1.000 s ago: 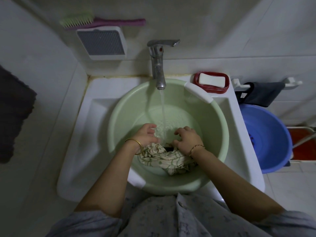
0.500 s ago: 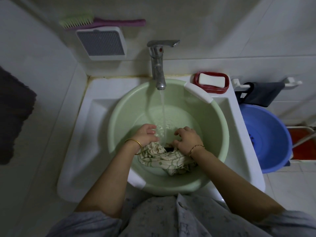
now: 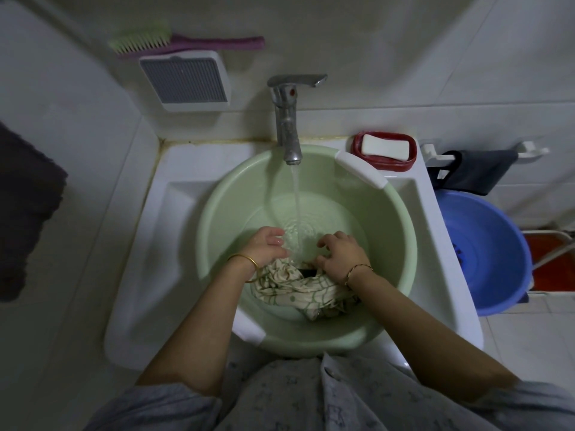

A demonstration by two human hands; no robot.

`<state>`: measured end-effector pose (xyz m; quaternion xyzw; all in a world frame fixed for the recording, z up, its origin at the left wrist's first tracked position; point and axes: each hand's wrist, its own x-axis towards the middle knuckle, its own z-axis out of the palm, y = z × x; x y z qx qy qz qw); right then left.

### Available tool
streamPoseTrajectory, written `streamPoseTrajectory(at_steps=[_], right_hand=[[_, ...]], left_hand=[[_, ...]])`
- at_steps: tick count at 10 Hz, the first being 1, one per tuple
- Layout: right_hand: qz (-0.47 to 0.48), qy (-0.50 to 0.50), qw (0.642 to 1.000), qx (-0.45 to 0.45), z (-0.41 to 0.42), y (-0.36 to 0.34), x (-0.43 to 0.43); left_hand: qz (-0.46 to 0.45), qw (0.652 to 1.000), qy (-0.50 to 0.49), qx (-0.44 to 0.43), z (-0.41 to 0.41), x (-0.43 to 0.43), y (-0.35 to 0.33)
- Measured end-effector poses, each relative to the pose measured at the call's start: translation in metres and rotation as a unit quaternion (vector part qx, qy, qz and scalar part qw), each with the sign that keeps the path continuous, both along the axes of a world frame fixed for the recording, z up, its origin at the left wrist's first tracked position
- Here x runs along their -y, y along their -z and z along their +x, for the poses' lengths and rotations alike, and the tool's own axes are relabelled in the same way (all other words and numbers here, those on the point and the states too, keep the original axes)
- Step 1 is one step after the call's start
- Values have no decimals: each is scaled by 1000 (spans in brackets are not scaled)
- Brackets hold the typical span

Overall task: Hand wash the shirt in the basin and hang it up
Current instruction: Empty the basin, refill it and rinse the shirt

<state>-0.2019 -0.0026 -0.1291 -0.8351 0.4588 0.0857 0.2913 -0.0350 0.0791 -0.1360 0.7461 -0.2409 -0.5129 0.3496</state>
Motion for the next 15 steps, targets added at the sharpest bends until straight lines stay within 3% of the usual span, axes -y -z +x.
streamPoseTrajectory(at_steps=[4, 5, 6, 9, 12, 15], right_hand=[[1, 1, 1000, -1, -1, -1, 0], [0, 4, 1000, -1, -1, 0, 0], [-4, 6, 1000, -4, -1, -1, -1], [-5, 5, 1000, -7, -1, -1, -1], [-7, 10, 1000, -9, -2, 0, -1], [-8, 10, 1000, -8, -2, 0, -1]], left_hand=[[8, 999, 22, 32, 0, 0, -1], [35, 987, 104, 121, 0, -3, 4], [94, 942, 211, 243, 2, -9, 2], [85, 933, 261, 234, -1, -13, -5], [51, 892, 298, 336, -9, -10, -6], [41, 883, 299, 358, -12, -10, -4]])
